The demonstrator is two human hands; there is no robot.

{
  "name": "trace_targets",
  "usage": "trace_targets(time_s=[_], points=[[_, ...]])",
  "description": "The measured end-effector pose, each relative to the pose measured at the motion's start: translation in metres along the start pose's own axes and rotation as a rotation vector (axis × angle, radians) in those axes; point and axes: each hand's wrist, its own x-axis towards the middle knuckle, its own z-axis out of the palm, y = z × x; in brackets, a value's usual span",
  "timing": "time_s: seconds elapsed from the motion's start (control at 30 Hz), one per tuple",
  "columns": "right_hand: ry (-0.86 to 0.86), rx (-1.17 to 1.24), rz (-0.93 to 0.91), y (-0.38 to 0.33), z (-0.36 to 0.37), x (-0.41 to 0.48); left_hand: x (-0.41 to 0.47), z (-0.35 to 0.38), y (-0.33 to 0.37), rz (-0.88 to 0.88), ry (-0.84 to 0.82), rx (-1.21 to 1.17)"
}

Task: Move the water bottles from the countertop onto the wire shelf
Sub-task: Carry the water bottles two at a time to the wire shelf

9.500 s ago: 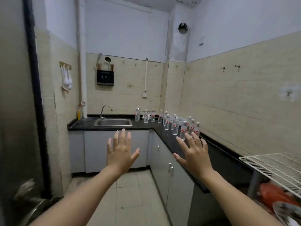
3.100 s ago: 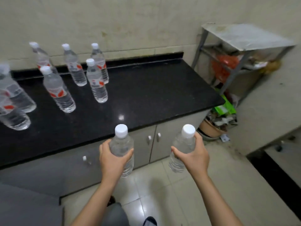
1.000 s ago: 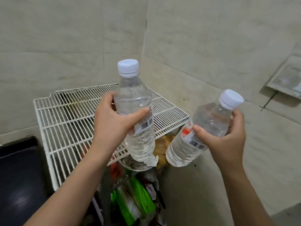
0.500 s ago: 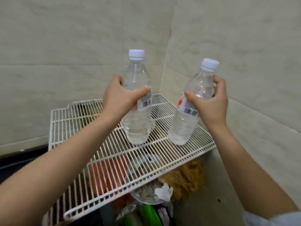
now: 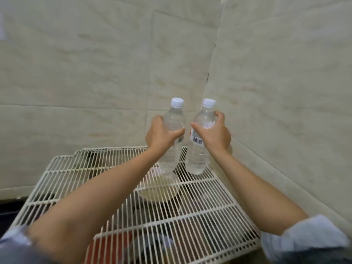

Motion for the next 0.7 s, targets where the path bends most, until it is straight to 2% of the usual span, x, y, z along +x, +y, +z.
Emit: trace_targets(time_s=[0.1,0.23,0.37,0.5,0.6,0.7], points=[[0.02,0.045,-0.052,0.007,0.019,0.035,0.018,0.024,-0.004,-0.06,0.047,0.017],[-0.103,0.031,-0.001,0.027,0.041,0.068,0.036,0.045,-0.006,-0.155,0.118,0.039],[-0.128,0.096,0.033,0.05,0.06,0.071,0.043,0.055,-0.01,-0.114,0.129,0.106],[-0.184,0.013,-0.002,0.053,0.066,0.074,0.046,0.056,-0.013,-0.121,0.149,0.11],[-0.219,0.072,0.0,0.057,0.066,0.074,0.049,0.062,-0.011,-0.131,0.181,0.122],[-0.283,0.148,-0.072,0.063,0.066,0.074,0.054,0.072,-0.006,-0.152,0.244,0.112]])
